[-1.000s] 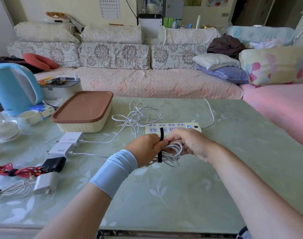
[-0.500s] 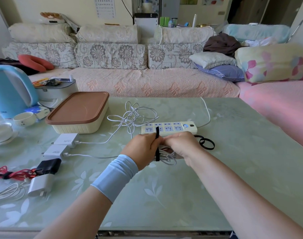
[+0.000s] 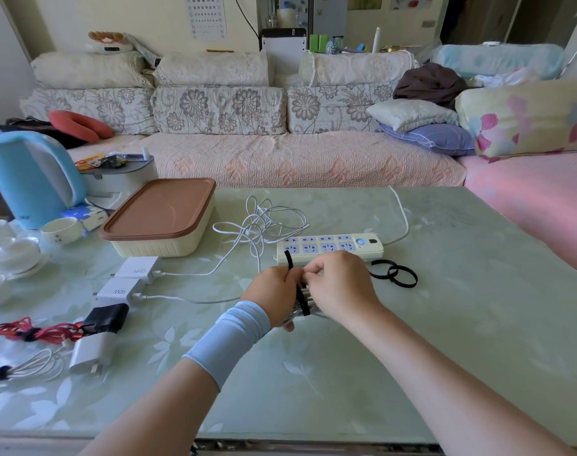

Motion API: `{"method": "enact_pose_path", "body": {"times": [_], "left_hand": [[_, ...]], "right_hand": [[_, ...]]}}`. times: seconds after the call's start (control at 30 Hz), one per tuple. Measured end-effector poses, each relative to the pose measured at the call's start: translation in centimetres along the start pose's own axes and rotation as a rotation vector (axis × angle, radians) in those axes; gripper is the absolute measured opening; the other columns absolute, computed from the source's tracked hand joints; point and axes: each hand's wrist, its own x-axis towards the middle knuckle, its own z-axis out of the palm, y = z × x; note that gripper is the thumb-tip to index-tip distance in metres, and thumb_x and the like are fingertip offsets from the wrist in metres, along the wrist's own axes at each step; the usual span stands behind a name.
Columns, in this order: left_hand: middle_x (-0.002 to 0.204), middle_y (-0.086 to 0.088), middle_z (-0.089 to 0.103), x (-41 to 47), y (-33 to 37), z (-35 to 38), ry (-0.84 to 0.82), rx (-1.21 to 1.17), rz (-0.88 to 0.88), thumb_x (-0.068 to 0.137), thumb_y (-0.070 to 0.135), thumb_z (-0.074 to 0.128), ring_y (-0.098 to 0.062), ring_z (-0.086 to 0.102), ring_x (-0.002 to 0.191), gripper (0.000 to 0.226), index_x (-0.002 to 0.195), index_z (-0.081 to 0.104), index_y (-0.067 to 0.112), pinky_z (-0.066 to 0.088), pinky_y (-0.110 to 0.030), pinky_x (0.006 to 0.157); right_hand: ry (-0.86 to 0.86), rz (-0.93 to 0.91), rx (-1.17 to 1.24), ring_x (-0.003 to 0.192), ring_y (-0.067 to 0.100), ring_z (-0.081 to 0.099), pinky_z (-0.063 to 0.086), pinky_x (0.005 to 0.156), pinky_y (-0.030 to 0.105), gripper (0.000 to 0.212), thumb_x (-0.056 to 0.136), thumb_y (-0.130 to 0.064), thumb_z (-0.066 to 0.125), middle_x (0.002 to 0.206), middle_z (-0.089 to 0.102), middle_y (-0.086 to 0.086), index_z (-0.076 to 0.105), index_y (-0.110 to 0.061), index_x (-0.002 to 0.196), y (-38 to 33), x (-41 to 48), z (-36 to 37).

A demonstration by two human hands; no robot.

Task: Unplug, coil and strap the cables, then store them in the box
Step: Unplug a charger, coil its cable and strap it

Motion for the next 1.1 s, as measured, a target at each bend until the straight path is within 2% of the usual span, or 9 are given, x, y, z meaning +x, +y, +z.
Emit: {"method": "enact_pose_path", "body": {"times": [0.1, 0.2, 0.3, 0.4, 0.5, 0.63, 0.8, 1.03, 1.1], "left_hand": [[0.073, -0.013, 0.061, 0.2, 0.0, 0.3, -0.002, -0.102, -0.095, 0.099, 0.025, 0.038, -0.032, 0.066, 0.055, 0.028, 0.084, 0.057, 0.01, 0.047, -0.026, 0.042], [0.066, -0.006, 0.051, 0.8, -0.6, 0.8, 0.034, -0.132, -0.099, 0.101, 0.019, 0.036, -0.038, 0.067, 0.071, 0.024, 0.094, 0.053, 0.004, 0.055, -0.032, 0.053], [0.077, -0.002, 0.053, 1.1, -0.7, -0.4, -0.037, -0.047, -0.116, 0.092, 0.009, 0.053, -0.025, 0.056, 0.07, 0.025, 0.116, 0.057, 0.001, 0.052, -0.029, 0.067], [0.076, -0.001, 0.057, 0.8, -0.8, -1.7, -0.102, 0.152, -0.126, 0.072, -0.01, 0.062, -0.03, 0.062, 0.081, 0.04, 0.1, 0.052, 0.016, 0.044, -0.027, 0.059], [0.052, -0.007, 0.052, 0.6, -1.4, -2.1, -0.053, -0.03, -0.139, 0.085, 0.003, 0.049, -0.032, 0.062, 0.055, 0.01, 0.084, 0.049, 0.012, 0.045, -0.029, 0.049], [0.047, -0.011, 0.056, 1.1, -1.6, -2.4, 0.063, -0.306, -0.244, 0.098, 0.027, 0.039, -0.025, 0.053, 0.034, 0.032, 0.076, 0.053, 0.009, 0.035, -0.017, 0.037], [0.053, -0.012, 0.058, 0.7, -1.1, -2.4, 0.162, -0.281, -0.219, 0.101, 0.033, 0.036, -0.024, 0.053, 0.029, 0.041, 0.08, 0.056, 0.006, 0.03, -0.016, 0.027], [0.057, -0.012, 0.06, 0.1, -0.4, -1.3, 0.214, -0.233, -0.043, 0.1, 0.036, 0.037, -0.033, 0.059, 0.038, 0.042, 0.069, 0.052, 0.011, 0.036, -0.022, 0.036], [0.056, -0.01, 0.057, 0.0, 0.0, -1.1, 0.232, -0.241, 0.027, 0.1, 0.036, 0.039, -0.033, 0.057, 0.038, 0.042, 0.069, 0.051, 0.011, 0.043, -0.029, 0.037]], "right_hand": [[0.061, -0.19, -0.144, 0.091, 0.024, 0.058, 0.036, 0.106, 0.045, 0.017, 0.084, -0.016, 0.067, 0.079, 0.068, -0.002, 0.07, -0.021, 0.068, 0.2, 0.2, 0.3], [0.128, -0.424, -0.141, 0.082, 0.026, 0.058, 0.04, 0.102, 0.05, 0.013, 0.079, -0.011, 0.072, 0.075, 0.065, -0.001, 0.067, -0.018, 0.07, 0.4, 0.3, 0.7], [0.213, -0.608, -0.062, 0.077, 0.026, 0.056, 0.04, 0.103, 0.044, 0.009, 0.078, -0.01, 0.07, 0.074, 0.063, 0.0, 0.064, -0.015, 0.072, 0.4, -0.1, 1.6], [0.229, -0.753, -0.011, 0.076, 0.025, 0.053, 0.042, 0.097, 0.036, 0.011, 0.081, -0.005, 0.067, 0.076, 0.06, 0.002, 0.062, -0.01, 0.073, 0.3, -0.1, 2.1], [0.181, -0.815, 0.018, 0.079, 0.023, 0.052, 0.041, 0.094, 0.03, 0.01, 0.082, -0.002, 0.068, 0.079, 0.062, 0.003, 0.064, -0.008, 0.075, 0.3, 0.1, 1.9], [0.062, -0.733, 0.1, 0.087, 0.012, 0.051, 0.037, 0.082, 0.013, 0.006, 0.082, -0.005, 0.073, 0.085, 0.063, -0.003, 0.071, -0.01, 0.08, 0.2, 0.4, 1.5], [-0.12, -0.599, 0.168, 0.084, 0.004, 0.062, 0.043, 0.077, 0.009, 0.013, 0.084, -0.005, 0.073, 0.096, 0.07, -0.008, 0.079, -0.014, 0.091, 0.7, 0.2, 1.0], [-0.246, -0.209, 0.423, 0.075, 0.003, 0.066, 0.05, 0.073, 0.018, 0.019, 0.076, -0.008, 0.082, 0.085, 0.072, -0.008, 0.077, -0.026, 0.079, 0.9, 0.7, -0.7], [-0.262, -0.1, 0.428, 0.073, -0.003, 0.064, 0.048, 0.07, 0.013, 0.023, 0.073, -0.018, 0.085, 0.086, 0.071, -0.011, 0.07, -0.028, 0.089, 1.2, 0.7, -1.2]]}}
